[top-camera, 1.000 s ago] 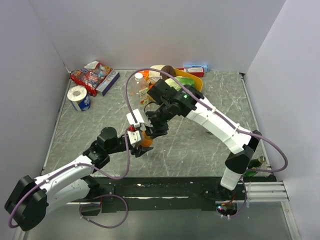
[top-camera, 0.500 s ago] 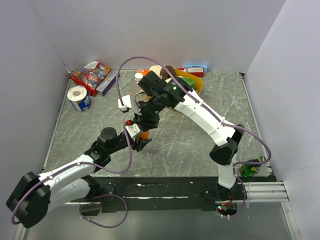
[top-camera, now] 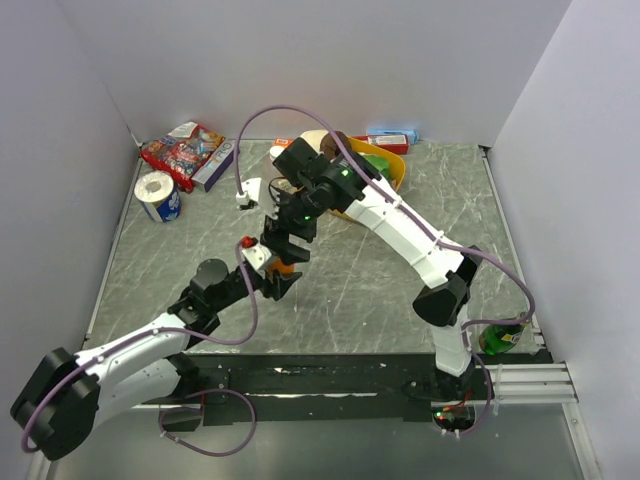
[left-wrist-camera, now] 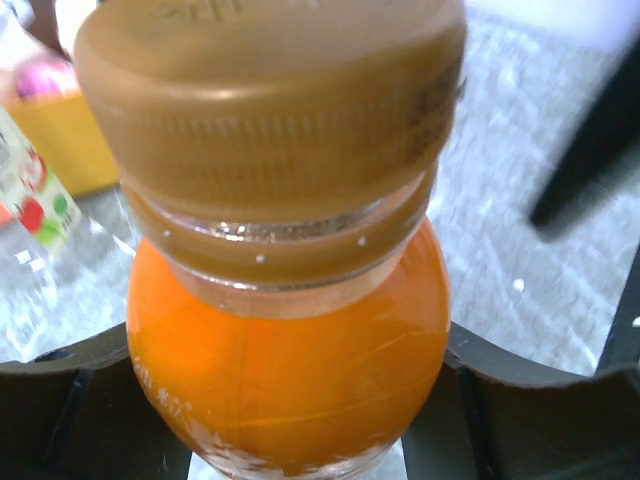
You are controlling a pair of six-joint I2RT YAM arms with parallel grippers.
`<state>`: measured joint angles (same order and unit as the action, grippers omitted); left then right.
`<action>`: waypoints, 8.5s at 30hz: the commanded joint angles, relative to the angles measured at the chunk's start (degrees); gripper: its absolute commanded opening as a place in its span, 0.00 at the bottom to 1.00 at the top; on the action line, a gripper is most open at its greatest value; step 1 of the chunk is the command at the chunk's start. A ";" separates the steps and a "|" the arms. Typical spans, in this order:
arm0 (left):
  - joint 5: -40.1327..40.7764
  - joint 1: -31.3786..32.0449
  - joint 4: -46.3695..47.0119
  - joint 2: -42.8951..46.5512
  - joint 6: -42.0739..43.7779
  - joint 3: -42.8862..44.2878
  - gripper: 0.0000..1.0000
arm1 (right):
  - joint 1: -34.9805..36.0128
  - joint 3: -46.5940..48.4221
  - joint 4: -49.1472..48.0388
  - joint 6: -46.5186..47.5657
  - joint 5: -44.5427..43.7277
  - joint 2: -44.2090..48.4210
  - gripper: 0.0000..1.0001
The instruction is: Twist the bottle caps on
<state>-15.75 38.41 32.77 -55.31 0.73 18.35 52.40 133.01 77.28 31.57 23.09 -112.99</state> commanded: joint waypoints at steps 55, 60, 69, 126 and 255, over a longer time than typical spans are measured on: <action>-24.51 -1.68 -27.85 5.65 31.53 14.52 0.01 | 5.78 -14.79 10.44 39.89 10.75 16.57 0.58; -22.67 -1.68 -24.18 6.00 27.06 14.08 0.01 | 5.87 -18.13 6.33 36.64 9.26 17.45 0.44; 7.01 -1.15 -12.55 2.06 -7.28 17.15 0.01 | 3.94 -20.62 -7.31 5.37 3.10 14.30 0.20; -26.09 -1.15 -35.24 6.53 29.77 17.86 0.01 | 4.02 -24.55 -5.73 40.85 13.03 26.33 0.73; -17.76 -1.15 -24.97 0.29 16.45 20.59 0.01 | 2.18 -26.06 -6.62 33.68 15.75 21.68 0.03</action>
<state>-42.02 37.43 -6.20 -55.33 27.18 39.59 54.43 101.03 68.36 77.69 34.83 -86.35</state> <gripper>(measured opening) 0.670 0.509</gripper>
